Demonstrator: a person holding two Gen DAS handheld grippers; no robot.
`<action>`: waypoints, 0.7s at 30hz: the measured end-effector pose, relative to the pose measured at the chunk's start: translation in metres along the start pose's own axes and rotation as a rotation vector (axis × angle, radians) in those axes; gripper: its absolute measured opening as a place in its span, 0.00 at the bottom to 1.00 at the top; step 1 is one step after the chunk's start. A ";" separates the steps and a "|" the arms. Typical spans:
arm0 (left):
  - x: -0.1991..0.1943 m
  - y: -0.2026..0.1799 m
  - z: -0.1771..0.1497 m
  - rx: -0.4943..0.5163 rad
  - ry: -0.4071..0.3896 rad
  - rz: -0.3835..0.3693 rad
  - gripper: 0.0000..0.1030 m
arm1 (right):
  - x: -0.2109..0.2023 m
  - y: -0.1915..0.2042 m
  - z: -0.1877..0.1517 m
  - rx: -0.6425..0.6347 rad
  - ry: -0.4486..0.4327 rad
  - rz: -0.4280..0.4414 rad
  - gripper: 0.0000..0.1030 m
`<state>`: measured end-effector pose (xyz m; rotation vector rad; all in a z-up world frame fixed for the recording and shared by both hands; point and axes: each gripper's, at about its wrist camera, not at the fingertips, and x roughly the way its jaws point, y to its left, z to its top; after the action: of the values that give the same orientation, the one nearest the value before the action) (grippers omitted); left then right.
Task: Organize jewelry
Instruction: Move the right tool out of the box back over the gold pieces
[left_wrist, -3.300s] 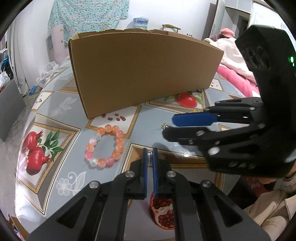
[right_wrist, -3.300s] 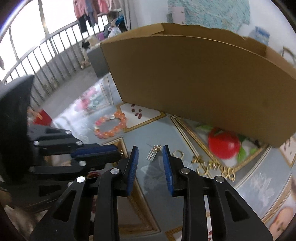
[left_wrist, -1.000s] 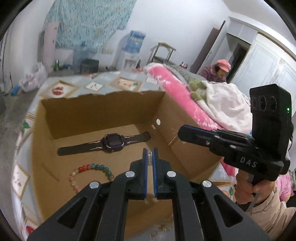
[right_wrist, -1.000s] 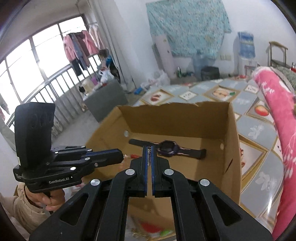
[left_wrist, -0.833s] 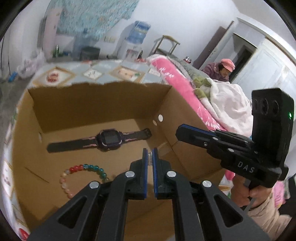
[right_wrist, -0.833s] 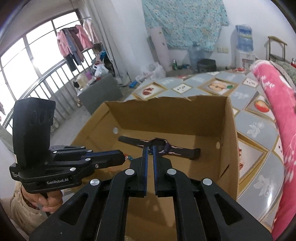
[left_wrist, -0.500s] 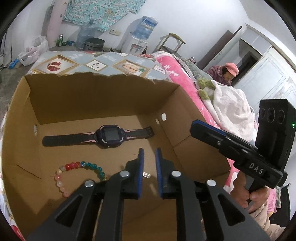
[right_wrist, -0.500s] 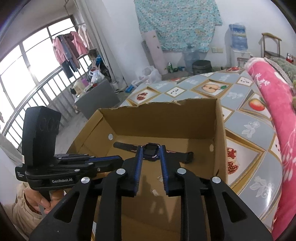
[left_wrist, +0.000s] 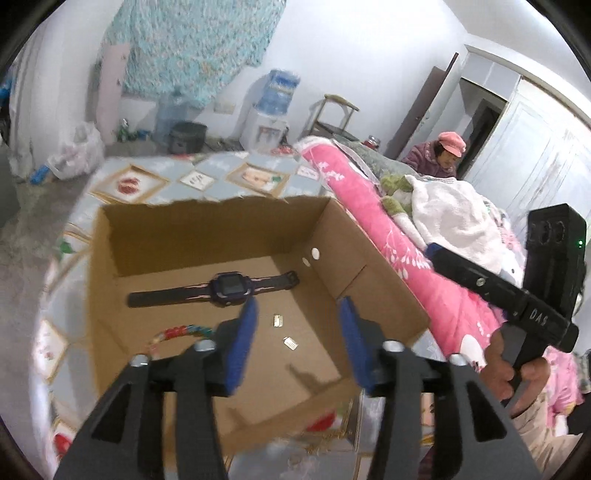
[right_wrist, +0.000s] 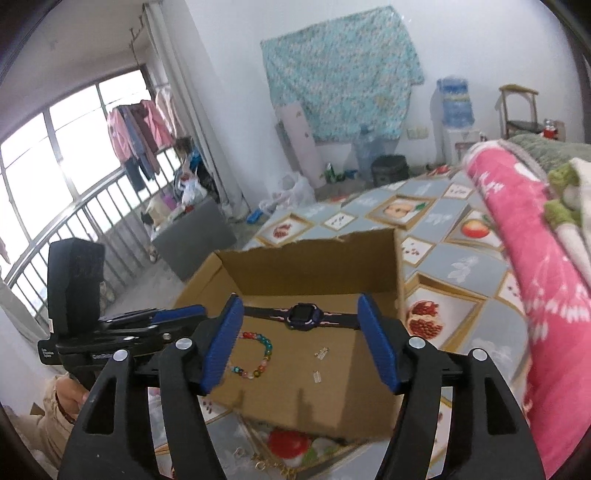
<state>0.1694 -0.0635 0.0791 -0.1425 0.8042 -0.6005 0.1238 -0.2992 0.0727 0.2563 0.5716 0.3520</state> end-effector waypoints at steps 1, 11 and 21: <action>-0.009 -0.003 -0.003 0.015 -0.010 0.022 0.57 | -0.008 0.000 -0.003 0.003 -0.013 -0.010 0.62; -0.080 -0.019 -0.056 0.125 -0.017 0.097 0.81 | -0.042 0.000 -0.074 0.055 0.041 -0.170 0.72; -0.044 -0.016 -0.128 0.104 0.155 0.193 0.85 | -0.011 0.018 -0.142 0.004 0.252 -0.286 0.81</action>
<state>0.0472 -0.0395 0.0240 0.0773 0.9223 -0.4735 0.0304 -0.2669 -0.0313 0.1312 0.8458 0.1057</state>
